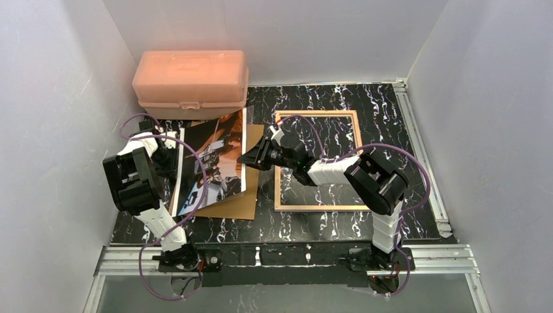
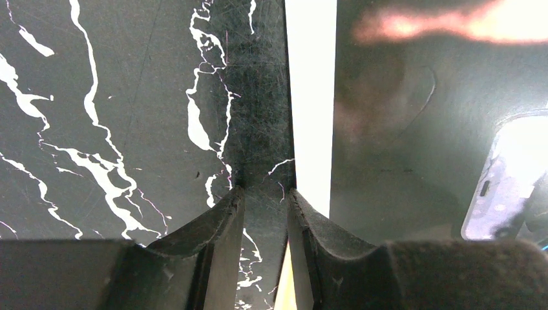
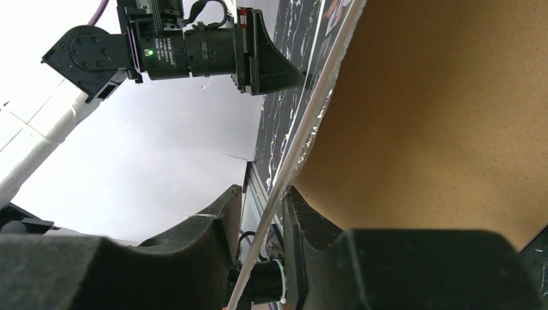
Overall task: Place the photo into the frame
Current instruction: Pick up the photo frame item at the center of the board.
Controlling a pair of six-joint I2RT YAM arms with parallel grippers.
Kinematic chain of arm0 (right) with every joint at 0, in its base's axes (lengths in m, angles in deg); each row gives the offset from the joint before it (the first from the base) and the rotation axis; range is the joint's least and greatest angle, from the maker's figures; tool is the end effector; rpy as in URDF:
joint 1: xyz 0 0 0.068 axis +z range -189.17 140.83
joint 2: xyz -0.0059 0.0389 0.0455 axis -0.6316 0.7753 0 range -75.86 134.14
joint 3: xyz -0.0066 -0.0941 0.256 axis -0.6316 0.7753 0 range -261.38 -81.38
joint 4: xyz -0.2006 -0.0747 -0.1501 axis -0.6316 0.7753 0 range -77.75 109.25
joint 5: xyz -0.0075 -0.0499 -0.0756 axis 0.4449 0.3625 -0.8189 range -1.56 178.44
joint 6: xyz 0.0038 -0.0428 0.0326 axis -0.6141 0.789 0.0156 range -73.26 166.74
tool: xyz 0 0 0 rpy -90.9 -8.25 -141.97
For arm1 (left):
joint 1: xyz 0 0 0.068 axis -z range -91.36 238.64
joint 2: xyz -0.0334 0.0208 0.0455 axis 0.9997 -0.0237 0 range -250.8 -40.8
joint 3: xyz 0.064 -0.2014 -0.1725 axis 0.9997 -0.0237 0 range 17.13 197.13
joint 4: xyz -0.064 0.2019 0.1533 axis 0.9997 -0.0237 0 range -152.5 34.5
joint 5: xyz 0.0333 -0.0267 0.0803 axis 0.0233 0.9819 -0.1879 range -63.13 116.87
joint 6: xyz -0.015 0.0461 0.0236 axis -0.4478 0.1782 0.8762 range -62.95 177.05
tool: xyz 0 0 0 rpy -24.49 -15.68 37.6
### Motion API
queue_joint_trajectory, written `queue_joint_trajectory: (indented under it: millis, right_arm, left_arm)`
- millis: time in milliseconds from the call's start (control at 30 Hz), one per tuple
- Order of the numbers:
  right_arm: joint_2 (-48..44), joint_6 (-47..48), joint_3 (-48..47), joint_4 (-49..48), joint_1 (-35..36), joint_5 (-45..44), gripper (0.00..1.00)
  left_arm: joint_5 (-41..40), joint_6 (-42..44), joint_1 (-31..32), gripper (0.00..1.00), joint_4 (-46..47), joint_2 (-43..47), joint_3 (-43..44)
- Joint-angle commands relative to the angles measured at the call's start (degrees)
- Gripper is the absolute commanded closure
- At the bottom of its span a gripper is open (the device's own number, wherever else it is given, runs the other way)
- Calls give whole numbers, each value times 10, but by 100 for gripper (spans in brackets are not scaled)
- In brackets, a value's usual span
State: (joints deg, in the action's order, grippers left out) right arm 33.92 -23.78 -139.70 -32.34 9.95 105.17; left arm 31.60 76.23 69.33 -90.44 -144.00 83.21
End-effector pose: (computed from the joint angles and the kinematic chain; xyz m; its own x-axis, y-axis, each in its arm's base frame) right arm 0.2646 0.3213 0.1948 -0.8849 0.3572 -0.2988 -0.2302 0.2222 0.9474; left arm 0.3271 0.1115 0.1663 -0.9484 0.0144 -0.3167 0.0062 0.9996 0.0271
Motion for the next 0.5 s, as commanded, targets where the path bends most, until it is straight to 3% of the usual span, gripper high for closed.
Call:
queue_joint_trajectory:
  millis: [0,467]
  right_arm:
    - [-15,-3,-3,-21,-6,10,65]
    - [-37,-4,21,-26,-20,19,65]
  left_arm:
    - [7,8,3,71,-37,-1,-27]
    - [-1,16,3,72,-31,0,-29]
